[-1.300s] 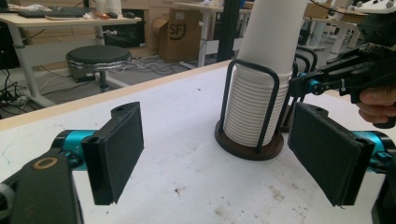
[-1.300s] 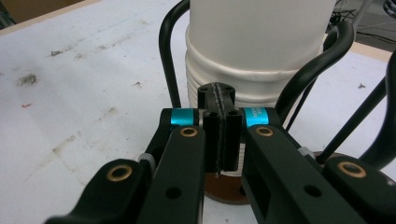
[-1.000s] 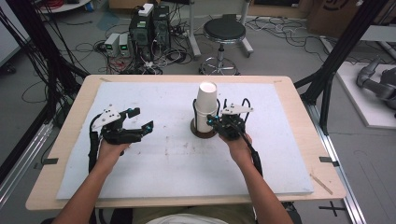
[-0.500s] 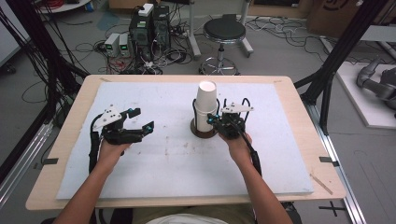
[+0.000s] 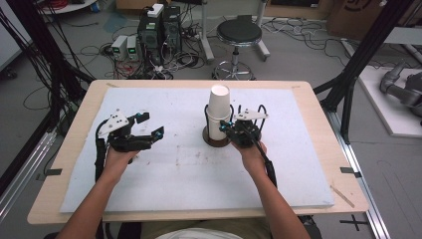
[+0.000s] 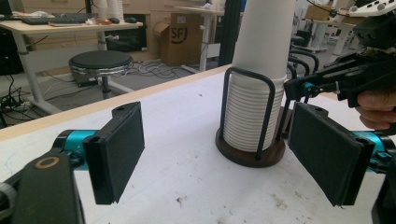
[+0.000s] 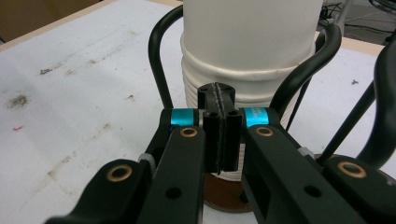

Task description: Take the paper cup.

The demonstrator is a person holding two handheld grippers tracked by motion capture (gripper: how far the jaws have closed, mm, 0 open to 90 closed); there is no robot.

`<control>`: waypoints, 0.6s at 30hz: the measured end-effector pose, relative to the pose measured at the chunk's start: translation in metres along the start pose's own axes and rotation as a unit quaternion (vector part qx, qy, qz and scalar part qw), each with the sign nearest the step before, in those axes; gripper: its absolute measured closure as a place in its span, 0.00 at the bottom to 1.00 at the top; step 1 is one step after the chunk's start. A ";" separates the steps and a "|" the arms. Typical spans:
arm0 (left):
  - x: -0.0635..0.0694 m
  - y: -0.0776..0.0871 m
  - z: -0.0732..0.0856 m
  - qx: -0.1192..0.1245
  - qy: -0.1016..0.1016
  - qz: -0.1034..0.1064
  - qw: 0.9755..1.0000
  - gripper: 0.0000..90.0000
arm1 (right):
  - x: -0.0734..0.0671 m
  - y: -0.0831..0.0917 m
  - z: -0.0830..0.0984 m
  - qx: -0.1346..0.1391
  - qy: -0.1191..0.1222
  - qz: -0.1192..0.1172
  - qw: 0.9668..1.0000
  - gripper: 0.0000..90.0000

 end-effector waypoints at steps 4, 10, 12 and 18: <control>-0.002 -0.009 -0.014 0.005 0.006 0.006 1.000 0.20 | 0.000 0.000 0.000 0.000 -0.001 -0.001 1.000 1.00; -0.004 -0.027 -0.039 0.013 0.007 0.029 0.999 0.20 | 0.000 0.000 0.000 0.003 -0.004 0.001 1.000 1.00; -0.004 -0.030 -0.041 0.009 0.007 0.030 0.999 0.20 | 0.000 0.000 0.000 0.002 -0.005 0.001 1.000 1.00; -0.007 -0.034 -0.042 0.015 0.017 0.035 0.999 0.20 | 0.000 -0.001 0.000 0.003 -0.008 0.000 1.000 1.00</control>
Point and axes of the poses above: each handheld gripper's, and its own axes: y roughly backward along the jaws, z roughly out of its underside, x roughly to its right, the point moved 5 cm from there along -y, roughly forward along the jaws, and after that the axes turned 3 degrees about -y, right-handed, at the moved point
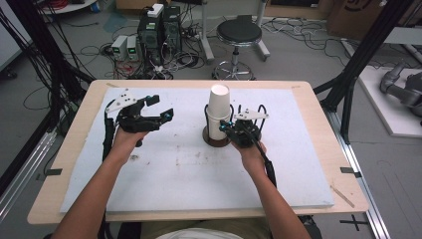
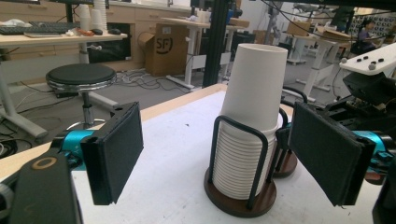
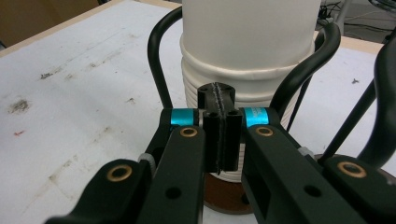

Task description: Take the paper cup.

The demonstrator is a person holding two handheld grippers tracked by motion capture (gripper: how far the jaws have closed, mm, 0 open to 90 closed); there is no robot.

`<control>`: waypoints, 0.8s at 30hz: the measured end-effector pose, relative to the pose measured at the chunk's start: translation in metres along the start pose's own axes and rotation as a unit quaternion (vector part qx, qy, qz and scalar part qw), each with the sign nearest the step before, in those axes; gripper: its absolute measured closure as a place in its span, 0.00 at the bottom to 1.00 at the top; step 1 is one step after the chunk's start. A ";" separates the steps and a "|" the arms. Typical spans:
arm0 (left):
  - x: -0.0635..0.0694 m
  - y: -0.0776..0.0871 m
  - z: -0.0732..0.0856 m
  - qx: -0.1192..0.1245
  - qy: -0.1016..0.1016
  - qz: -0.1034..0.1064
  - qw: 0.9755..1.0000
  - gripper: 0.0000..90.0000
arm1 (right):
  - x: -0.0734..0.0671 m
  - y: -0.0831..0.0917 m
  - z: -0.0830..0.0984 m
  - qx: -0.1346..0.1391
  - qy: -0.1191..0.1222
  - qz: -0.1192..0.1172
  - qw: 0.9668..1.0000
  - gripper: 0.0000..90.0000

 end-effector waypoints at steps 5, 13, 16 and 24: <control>-0.004 0.008 -0.007 0.008 -0.004 -0.010 1.000 0.20 | -0.002 -0.001 0.001 -0.001 -0.002 -0.003 1.000 1.00; -0.007 0.010 -0.021 -0.002 -0.012 -0.010 1.000 0.20 | -0.002 -0.001 0.001 -0.002 -0.002 -0.001 1.000 1.00; -0.008 0.006 -0.022 -0.010 -0.012 -0.007 1.000 0.20 | -0.002 -0.002 0.001 -0.001 -0.002 -0.001 1.000 1.00; -0.010 0.000 -0.049 -0.010 -0.024 0.007 1.000 0.20 | -0.002 -0.002 0.001 -0.002 -0.004 -0.004 1.000 1.00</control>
Point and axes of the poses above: each handheld gripper's, and its own axes: y roughly backward along the jaws, z roughly out of its underside, x roughly to its right, the point moved 5 cm from there along -y, roughly forward along the jaws, and after that the axes turned 3 degrees about -y, right-handed, at the moved point
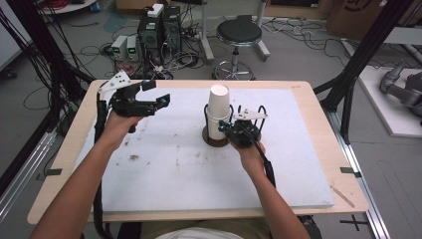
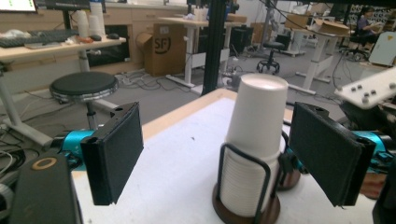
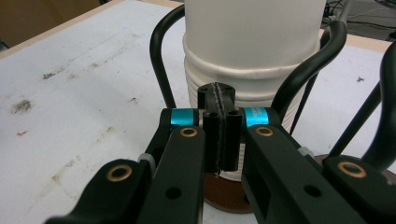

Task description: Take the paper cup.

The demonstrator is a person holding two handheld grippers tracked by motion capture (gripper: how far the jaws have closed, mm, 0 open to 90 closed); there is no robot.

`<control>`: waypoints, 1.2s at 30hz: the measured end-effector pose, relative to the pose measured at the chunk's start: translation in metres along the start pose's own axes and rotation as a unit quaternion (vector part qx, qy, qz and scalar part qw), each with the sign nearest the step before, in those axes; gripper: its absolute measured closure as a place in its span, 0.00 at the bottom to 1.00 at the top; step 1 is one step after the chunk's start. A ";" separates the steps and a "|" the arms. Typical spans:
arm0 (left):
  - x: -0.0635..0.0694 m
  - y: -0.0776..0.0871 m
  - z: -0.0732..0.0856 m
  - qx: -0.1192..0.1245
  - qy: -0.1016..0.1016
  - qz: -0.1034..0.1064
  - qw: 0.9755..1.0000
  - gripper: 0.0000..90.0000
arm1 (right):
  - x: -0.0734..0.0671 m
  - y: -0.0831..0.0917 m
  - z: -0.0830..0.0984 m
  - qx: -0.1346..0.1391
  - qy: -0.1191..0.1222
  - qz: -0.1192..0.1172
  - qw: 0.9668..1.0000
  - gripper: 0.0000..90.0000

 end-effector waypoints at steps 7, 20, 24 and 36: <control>0.002 -0.009 -0.024 -0.011 -0.016 0.013 1.000 0.20 | 0.000 -0.001 0.001 -0.004 0.001 0.001 1.000 1.00; 0.024 -0.046 -0.082 -0.042 -0.084 0.060 0.994 0.20 | 0.000 0.000 0.000 0.002 0.000 -0.001 1.000 1.00; 0.033 -0.068 -0.075 -0.045 -0.074 0.080 0.993 0.20 | 0.000 0.001 0.000 0.001 -0.001 -0.002 1.000 1.00; 0.051 -0.133 -0.028 -0.073 -0.039 0.099 0.992 0.20 | 0.000 0.001 0.000 0.001 0.002 0.000 1.000 1.00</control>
Point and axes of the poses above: each handheld gripper's, and its own axes: y roughly backward along the jaws, z roughly out of its underside, x roughly to its right, the point moved 5 cm from there along -y, roughly forward along the jaws, and after that the axes turned 3 degrees about -y, right-handed, at the moved point
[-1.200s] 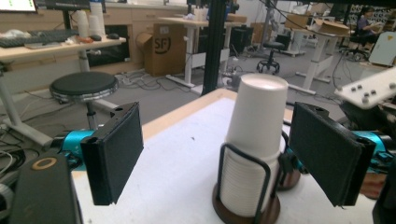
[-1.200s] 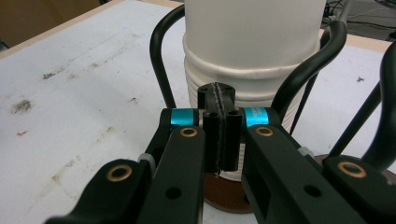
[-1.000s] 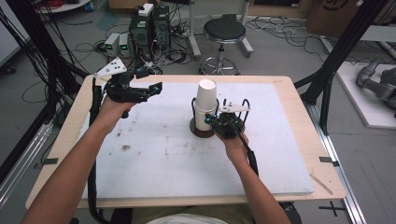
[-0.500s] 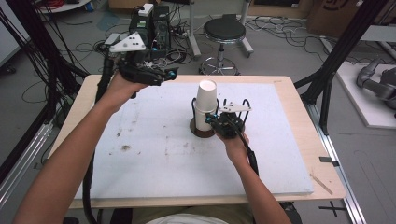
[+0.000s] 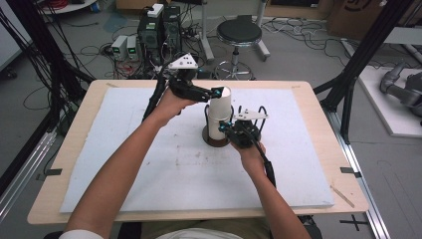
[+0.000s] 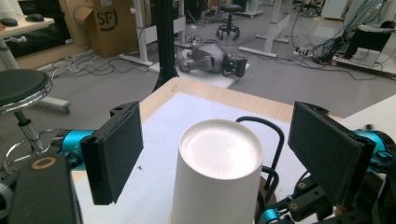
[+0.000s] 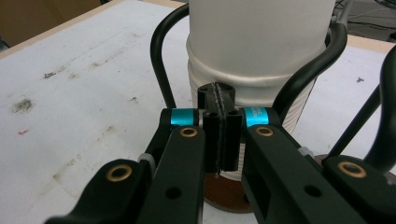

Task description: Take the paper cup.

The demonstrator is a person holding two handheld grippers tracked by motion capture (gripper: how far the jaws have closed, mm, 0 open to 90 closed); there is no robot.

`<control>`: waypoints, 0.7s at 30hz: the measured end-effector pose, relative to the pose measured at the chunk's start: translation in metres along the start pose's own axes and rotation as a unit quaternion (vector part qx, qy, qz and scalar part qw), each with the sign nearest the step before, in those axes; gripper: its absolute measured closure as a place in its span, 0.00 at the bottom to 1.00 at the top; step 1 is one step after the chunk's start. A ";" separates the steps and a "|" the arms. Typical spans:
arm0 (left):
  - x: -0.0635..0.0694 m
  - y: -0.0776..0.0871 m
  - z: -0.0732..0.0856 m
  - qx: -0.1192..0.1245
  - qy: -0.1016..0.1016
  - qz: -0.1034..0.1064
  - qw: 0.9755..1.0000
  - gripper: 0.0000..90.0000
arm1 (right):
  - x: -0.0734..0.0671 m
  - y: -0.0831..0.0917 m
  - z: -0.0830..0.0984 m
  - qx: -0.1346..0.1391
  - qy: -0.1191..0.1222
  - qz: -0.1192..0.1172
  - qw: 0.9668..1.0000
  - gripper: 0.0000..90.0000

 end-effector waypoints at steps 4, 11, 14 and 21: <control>-0.001 -0.013 0.011 -0.008 0.009 0.000 1.000 0.20 | 0.000 0.000 0.000 0.000 -0.003 0.000 1.000 1.00; 0.003 -0.026 0.021 -0.026 0.007 0.003 1.000 0.20 | 0.000 0.000 0.000 -0.001 -0.002 -0.001 1.000 1.00; 0.004 -0.030 0.025 -0.032 0.009 0.001 0.999 0.20 | 0.000 -0.001 0.000 -0.001 -0.004 -0.001 1.000 1.00; 0.004 -0.037 0.031 -0.045 0.007 0.007 0.999 0.35 | 0.000 -0.001 0.000 -0.001 -0.005 -0.002 1.000 1.00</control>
Point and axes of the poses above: each handheld gripper's, and its own axes: y roughly backward along the jaws, z roughly out of its underside, x roughly to its right, the point moved 5 cm from there along -y, roughly forward along the jaws, and after that the axes turned 3 degrees about -y, right-handed, at the moved point
